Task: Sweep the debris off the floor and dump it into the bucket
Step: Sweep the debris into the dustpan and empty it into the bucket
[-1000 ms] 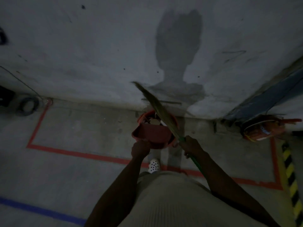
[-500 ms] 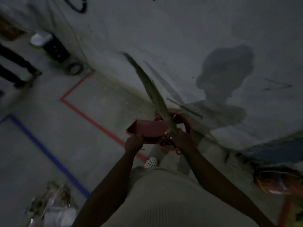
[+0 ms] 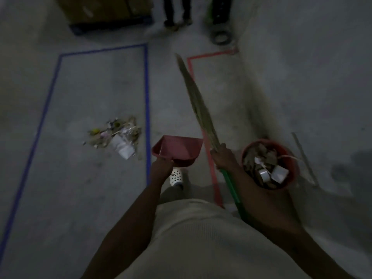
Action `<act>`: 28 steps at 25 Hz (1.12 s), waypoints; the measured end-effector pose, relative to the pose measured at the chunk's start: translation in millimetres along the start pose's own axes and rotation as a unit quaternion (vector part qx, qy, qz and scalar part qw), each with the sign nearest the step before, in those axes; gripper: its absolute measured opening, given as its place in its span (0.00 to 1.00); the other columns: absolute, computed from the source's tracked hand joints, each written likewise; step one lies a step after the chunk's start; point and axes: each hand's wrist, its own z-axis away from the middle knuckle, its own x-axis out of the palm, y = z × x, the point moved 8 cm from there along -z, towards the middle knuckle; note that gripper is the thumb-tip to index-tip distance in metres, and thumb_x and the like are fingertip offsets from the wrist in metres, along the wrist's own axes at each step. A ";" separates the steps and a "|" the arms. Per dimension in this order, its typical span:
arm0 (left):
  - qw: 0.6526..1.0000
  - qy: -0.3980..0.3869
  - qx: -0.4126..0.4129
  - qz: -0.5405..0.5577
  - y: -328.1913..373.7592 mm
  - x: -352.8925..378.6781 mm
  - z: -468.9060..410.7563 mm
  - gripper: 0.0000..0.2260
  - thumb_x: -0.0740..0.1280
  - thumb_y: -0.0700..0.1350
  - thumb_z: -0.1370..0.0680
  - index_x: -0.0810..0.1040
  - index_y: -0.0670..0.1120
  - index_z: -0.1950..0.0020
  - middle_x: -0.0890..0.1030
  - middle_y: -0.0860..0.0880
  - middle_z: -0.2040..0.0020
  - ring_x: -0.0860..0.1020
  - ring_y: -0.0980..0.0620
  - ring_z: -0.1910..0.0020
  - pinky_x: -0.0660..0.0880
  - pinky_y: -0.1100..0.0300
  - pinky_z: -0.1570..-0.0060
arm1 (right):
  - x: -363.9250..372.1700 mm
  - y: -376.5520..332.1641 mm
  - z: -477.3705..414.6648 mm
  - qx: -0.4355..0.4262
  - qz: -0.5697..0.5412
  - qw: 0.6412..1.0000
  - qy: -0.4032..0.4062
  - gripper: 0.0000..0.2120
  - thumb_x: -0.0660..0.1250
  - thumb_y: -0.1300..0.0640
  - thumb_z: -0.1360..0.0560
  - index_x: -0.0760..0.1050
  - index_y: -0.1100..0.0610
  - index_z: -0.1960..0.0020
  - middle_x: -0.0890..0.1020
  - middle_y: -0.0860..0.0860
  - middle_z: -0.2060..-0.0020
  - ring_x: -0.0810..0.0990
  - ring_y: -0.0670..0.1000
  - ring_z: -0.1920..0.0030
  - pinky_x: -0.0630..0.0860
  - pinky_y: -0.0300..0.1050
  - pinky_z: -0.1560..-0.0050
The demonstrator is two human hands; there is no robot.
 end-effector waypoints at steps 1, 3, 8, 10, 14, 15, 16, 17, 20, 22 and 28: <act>0.998 0.015 -0.038 0.037 -27.3 -12.5 3.1 0.17 0.61 0.51 0.19 0.78 0.42 0.36 0.80 0.41 0.39 0.78 0.41 0.39 0.71 0.59 0.48 | 14.8 -17.2 1.3 -0.021 0.029 0.999 -0.013 0.22 0.58 0.47 0.17 0.64 0.63 0.33 0.78 0.64 0.40 0.82 0.62 0.51 0.79 0.54 0.52; 0.990 0.037 -0.101 0.093 -81.0 -35.2 11.0 0.17 0.62 0.51 0.19 0.79 0.42 0.36 0.81 0.42 0.39 0.78 0.41 0.39 0.73 0.57 0.45 | 49.2 -49.9 5.7 -0.050 0.064 0.995 -0.051 0.22 0.57 0.47 0.17 0.63 0.63 0.32 0.78 0.62 0.44 0.80 0.58 0.58 0.76 0.46 0.61; 0.970 0.070 -0.168 0.164 -191.5 -81.3 21.8 0.17 0.62 0.51 0.19 0.78 0.42 0.36 0.81 0.41 0.39 0.78 0.40 0.39 0.74 0.54 0.42 | 142.6 -126.0 15.5 -0.087 0.144 0.976 -0.136 0.21 0.59 0.46 0.17 0.69 0.62 0.35 0.78 0.57 0.51 0.80 0.52 0.65 0.71 0.38 0.75; 0.967 0.085 -0.171 0.169 -234.4 -110.0 22.7 0.18 0.63 0.50 0.19 0.76 0.43 0.33 0.78 0.40 0.36 0.76 0.39 0.37 0.73 0.53 0.39 | 186.2 -169.5 17.2 -0.101 0.149 0.973 -0.147 0.18 0.61 0.47 0.18 0.70 0.61 0.38 0.78 0.57 0.55 0.79 0.52 0.68 0.73 0.39 0.73; 0.943 0.152 -0.222 0.195 -359.9 -198.1 14.8 0.21 0.63 0.53 0.20 0.72 0.43 0.30 0.75 0.37 0.33 0.73 0.37 0.34 0.70 0.49 0.34 | 307.2 -265.0 29.5 -0.058 0.107 0.970 -0.211 0.14 0.62 0.51 0.18 0.70 0.61 0.41 0.78 0.60 0.59 0.78 0.55 0.67 0.76 0.47 0.67; 0.939 0.157 -0.227 0.203 -365.0 -203.5 13.2 0.22 0.63 0.53 0.20 0.72 0.42 0.31 0.75 0.37 0.34 0.74 0.37 0.34 0.70 0.49 0.35 | 309.1 -268.1 26.5 -0.043 0.099 0.971 -0.215 0.14 0.62 0.51 0.17 0.69 0.62 0.41 0.78 0.60 0.61 0.77 0.55 0.67 0.74 0.47 0.67; 0.938 0.159 -0.233 0.201 -370.3 -210.0 13.1 0.22 0.63 0.53 0.20 0.72 0.41 0.32 0.76 0.36 0.34 0.74 0.36 0.35 0.70 0.49 0.35 | 315.9 -270.3 23.8 -0.029 0.097 0.969 -0.224 0.14 0.62 0.52 0.17 0.69 0.63 0.41 0.77 0.60 0.63 0.76 0.55 0.67 0.74 0.46 0.67; 0.937 0.163 -0.237 0.200 -378.0 -219.4 11.7 0.21 0.63 0.53 0.20 0.72 0.41 0.32 0.76 0.36 0.35 0.74 0.36 0.35 0.71 0.49 0.36 | 327.9 -276.0 22.1 -0.024 0.114 0.966 -0.233 0.13 0.62 0.53 0.17 0.68 0.63 0.41 0.77 0.61 0.64 0.75 0.55 0.68 0.73 0.46 0.67; 0.926 0.161 -0.258 0.222 -411.1 -243.9 3.1 0.20 0.63 0.53 0.21 0.74 0.41 0.35 0.78 0.37 0.37 0.76 0.37 0.37 0.72 0.49 0.36 | 368.0 -299.2 22.5 0.001 0.144 0.958 -0.249 0.12 0.60 0.55 0.16 0.68 0.65 0.42 0.76 0.62 0.65 0.74 0.55 0.69 0.72 0.47 0.68; 0.928 0.149 -0.258 0.223 -426.8 -255.3 -13.8 0.19 0.64 0.53 0.21 0.77 0.41 0.37 0.79 0.38 0.38 0.77 0.38 0.38 0.73 0.48 0.37 | 387.3 -320.0 12.2 0.000 0.147 0.958 -0.248 0.13 0.61 0.56 0.16 0.67 0.65 0.40 0.76 0.62 0.64 0.75 0.56 0.69 0.73 0.48 0.68; 0.943 0.125 -0.235 0.202 -434.6 -290.9 -97.2 0.19 0.62 0.53 0.19 0.75 0.41 0.35 0.79 0.38 0.39 0.77 0.37 0.39 0.73 0.49 0.39 | 427.6 -381.1 -55.3 -0.042 0.149 0.957 -0.244 0.23 0.60 0.56 0.17 0.60 0.57 0.24 0.76 0.64 0.49 0.78 0.59 0.57 0.78 0.54 0.57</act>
